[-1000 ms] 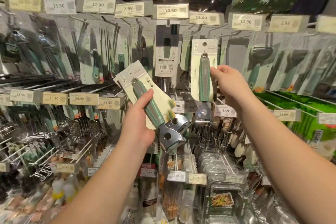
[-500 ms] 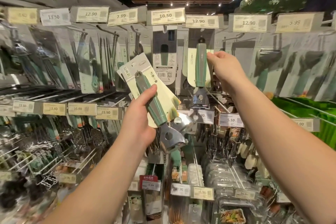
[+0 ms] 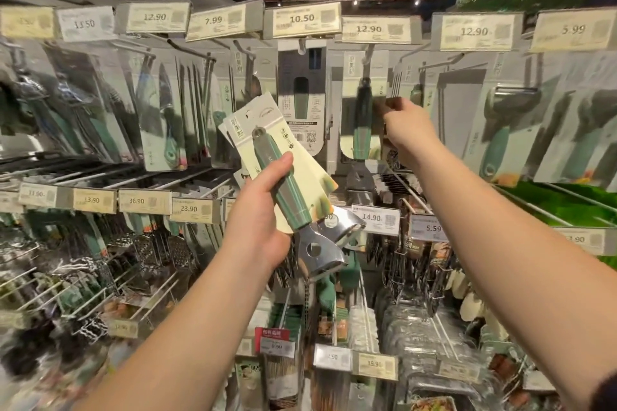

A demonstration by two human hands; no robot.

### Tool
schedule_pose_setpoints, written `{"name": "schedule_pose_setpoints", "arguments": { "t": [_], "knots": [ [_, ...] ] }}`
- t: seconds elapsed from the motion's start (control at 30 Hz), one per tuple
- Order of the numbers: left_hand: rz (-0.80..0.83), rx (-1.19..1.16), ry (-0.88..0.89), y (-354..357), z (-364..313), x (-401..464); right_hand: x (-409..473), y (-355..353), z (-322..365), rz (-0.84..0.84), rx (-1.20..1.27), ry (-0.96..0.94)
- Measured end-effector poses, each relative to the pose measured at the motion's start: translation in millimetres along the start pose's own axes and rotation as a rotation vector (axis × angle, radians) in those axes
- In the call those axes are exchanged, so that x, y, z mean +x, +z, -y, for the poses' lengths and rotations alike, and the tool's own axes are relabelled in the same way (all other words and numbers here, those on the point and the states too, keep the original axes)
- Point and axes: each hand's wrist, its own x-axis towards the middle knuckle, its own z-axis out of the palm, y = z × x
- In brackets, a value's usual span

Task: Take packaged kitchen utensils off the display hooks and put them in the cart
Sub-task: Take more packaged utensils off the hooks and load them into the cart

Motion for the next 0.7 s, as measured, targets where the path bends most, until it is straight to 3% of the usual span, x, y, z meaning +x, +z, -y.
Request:
{"name": "schedule_pose_setpoints", "arguments": {
  "t": [0.1,0.27,0.7],
  "knots": [
    [-0.024,0.006,-0.002,-1,1,4,18,3,-9,0.019,0.100,0.063],
    [-0.111,0.034,0.007,-5,1,11,45,8,-16,0.071,-0.058,0.048],
    [-0.075,0.020,0.046,-7,4,15,83,23,-29,0.019,-0.057,0.041]
  ]
}}
